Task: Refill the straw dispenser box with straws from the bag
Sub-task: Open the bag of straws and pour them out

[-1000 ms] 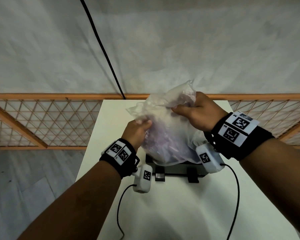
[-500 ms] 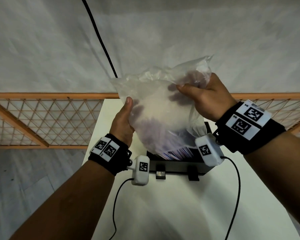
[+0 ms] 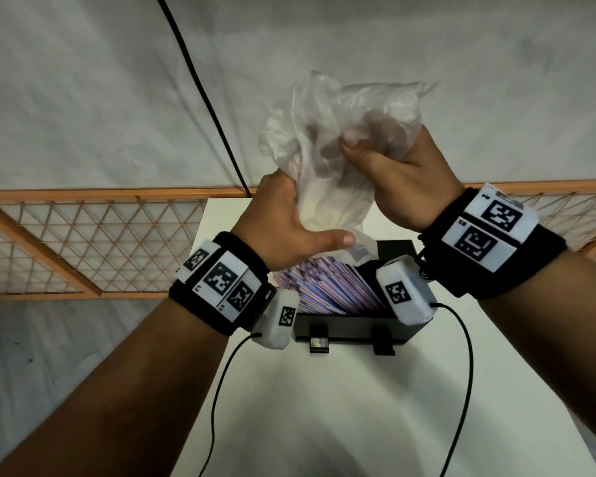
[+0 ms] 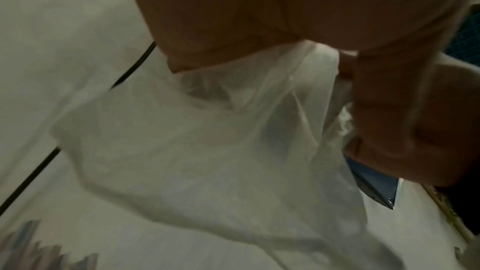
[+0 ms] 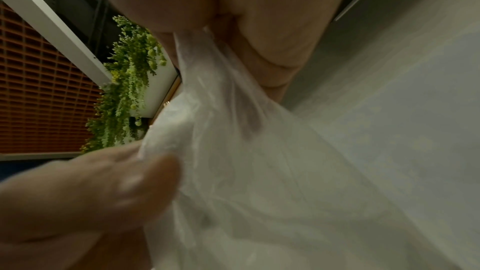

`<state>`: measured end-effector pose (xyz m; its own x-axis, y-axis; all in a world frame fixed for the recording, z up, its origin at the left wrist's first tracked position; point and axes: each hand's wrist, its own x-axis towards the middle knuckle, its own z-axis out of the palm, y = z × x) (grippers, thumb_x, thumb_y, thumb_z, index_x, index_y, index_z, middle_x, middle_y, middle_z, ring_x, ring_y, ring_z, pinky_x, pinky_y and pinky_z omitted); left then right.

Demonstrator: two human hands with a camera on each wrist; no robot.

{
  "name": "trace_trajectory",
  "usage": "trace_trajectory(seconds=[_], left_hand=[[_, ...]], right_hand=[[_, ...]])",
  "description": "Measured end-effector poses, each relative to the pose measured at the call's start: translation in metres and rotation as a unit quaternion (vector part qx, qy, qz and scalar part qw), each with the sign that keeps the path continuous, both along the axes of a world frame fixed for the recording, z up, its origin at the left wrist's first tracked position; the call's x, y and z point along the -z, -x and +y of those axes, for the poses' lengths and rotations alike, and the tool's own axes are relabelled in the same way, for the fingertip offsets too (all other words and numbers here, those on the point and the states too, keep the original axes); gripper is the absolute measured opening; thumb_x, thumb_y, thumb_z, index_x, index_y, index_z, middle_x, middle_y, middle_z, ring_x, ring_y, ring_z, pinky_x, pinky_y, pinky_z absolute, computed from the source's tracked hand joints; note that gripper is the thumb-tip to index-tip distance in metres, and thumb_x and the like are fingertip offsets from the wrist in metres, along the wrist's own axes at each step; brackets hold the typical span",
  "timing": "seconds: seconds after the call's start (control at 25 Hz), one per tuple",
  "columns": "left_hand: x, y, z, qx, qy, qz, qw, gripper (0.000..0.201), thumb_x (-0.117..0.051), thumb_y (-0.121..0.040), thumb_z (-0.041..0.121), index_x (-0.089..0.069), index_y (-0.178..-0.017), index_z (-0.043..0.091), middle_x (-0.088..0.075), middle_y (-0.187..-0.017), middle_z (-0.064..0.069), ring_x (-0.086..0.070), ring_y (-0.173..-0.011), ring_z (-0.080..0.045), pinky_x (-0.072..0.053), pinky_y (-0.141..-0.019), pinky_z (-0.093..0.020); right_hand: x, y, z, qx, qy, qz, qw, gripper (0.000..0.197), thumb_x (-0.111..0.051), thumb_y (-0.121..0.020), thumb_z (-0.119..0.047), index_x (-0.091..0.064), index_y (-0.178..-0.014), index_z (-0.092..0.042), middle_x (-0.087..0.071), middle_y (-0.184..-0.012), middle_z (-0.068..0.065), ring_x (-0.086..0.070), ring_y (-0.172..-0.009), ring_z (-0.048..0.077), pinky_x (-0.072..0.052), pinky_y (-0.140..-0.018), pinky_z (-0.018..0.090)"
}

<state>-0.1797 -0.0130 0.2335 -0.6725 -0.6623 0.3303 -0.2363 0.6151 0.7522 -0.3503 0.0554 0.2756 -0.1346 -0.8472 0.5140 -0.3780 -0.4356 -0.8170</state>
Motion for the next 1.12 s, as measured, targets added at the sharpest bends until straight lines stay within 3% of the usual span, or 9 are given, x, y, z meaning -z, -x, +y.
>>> trace_trajectory(seconds=[0.12,0.24,0.36,0.44,0.56,0.68,0.8,0.92,1.12], left_hand=[[-0.007,0.009,0.007,-0.088,0.025,0.058,0.994,0.056,-0.078,-0.072,0.037,-0.065,-0.120,0.012,-0.075,-0.106,0.003,-0.071,-0.097,-0.013,-0.057,-0.083,-0.025],[-0.008,0.008,0.001,-0.162,0.030,0.082,0.983,0.015,-0.063,-0.078,0.012,-0.071,-0.090,0.008,-0.072,-0.075,0.001,-0.072,-0.070,-0.020,-0.052,-0.054,-0.021],[-0.003,-0.002,-0.011,-0.199,0.006,0.071,0.977,0.010,-0.069,-0.080,0.002,-0.075,-0.074,0.007,-0.074,-0.071,-0.004,-0.072,-0.070,-0.027,-0.057,-0.056,-0.036],[-0.004,-0.004,-0.007,-0.162,-0.055,0.109,0.979,0.023,-0.067,-0.083,-0.003,-0.076,-0.069,0.013,-0.075,-0.070,0.002,-0.072,-0.068,-0.020,-0.058,-0.058,-0.038],[-0.014,0.000,0.009,-0.086,-0.227,0.255,0.936,0.044,-0.052,-0.072,-0.020,-0.068,-0.089,0.016,-0.072,-0.076,0.006,-0.066,-0.064,-0.012,-0.051,-0.053,-0.024],[-0.012,-0.009,0.014,0.067,-0.346,0.311,0.882,0.081,-0.047,-0.065,-0.021,-0.045,-0.133,0.025,-0.061,-0.110,-0.012,-0.063,-0.092,-0.023,-0.053,-0.070,-0.032],[0.000,-0.025,0.016,0.130,-0.247,0.212,0.936,0.098,-0.064,-0.070,-0.027,-0.029,-0.151,0.016,-0.058,-0.126,-0.010,-0.065,-0.110,-0.021,-0.055,-0.088,-0.037],[0.004,-0.030,0.019,0.074,-0.138,0.144,0.977,0.089,-0.083,-0.070,-0.007,-0.045,-0.146,0.021,-0.067,-0.120,-0.012,-0.070,-0.106,-0.022,-0.059,-0.087,-0.036],[0.010,-0.041,0.010,-0.150,-0.018,0.199,0.968,0.007,-0.081,-0.084,0.012,-0.074,-0.086,0.009,-0.065,-0.060,0.003,-0.055,-0.046,-0.005,-0.044,-0.044,-0.021]], right_hand=[[-0.002,-0.005,0.002,-0.038,0.013,0.003,0.999,0.024,-0.054,-0.097,-0.010,-0.065,-0.113,0.004,-0.071,-0.108,0.020,-0.068,-0.106,0.031,-0.053,-0.093,0.047],[-0.007,-0.007,0.012,0.038,0.001,0.007,0.999,0.035,-0.073,-0.083,-0.019,-0.062,-0.113,-0.004,-0.069,-0.107,0.004,-0.069,-0.096,0.018,-0.056,-0.080,0.035],[-0.016,0.001,0.025,0.135,0.081,0.101,0.982,0.082,-0.080,-0.074,-0.019,-0.036,-0.143,-0.010,-0.043,-0.138,-0.006,-0.055,-0.112,0.014,-0.052,-0.057,0.025],[-0.013,0.004,0.027,0.075,0.086,0.176,0.978,0.075,-0.073,-0.079,-0.009,-0.040,-0.146,-0.014,-0.040,-0.147,0.000,-0.057,-0.113,0.018,-0.054,-0.059,0.025],[0.013,-0.004,0.025,0.059,0.043,0.273,0.959,0.030,-0.066,-0.081,-0.011,-0.074,-0.110,-0.011,-0.066,-0.123,0.005,-0.065,-0.107,0.014,-0.054,-0.087,0.035],[0.032,-0.012,0.027,0.047,-0.012,0.212,0.976,0.044,-0.073,-0.075,-0.023,-0.070,-0.115,-0.006,-0.067,-0.121,0.007,-0.065,-0.111,0.018,-0.053,-0.095,0.039],[0.037,-0.015,0.028,0.071,0.009,0.208,0.976,0.045,-0.083,-0.066,-0.022,-0.069,-0.106,-0.008,-0.066,-0.104,0.004,-0.065,-0.093,0.017,-0.056,-0.080,0.036],[0.041,-0.024,0.026,0.103,0.026,0.187,0.977,0.012,-0.076,-0.071,-0.011,-0.070,-0.082,-0.011,-0.067,-0.079,-0.001,-0.061,-0.069,0.013,-0.051,-0.062,0.033],[0.037,-0.031,0.037,0.044,-0.049,0.009,0.998,0.020,-0.077,-0.078,-0.013,-0.068,-0.096,-0.011,-0.070,-0.095,0.005,-0.067,-0.064,0.025,-0.056,-0.055,0.038]])
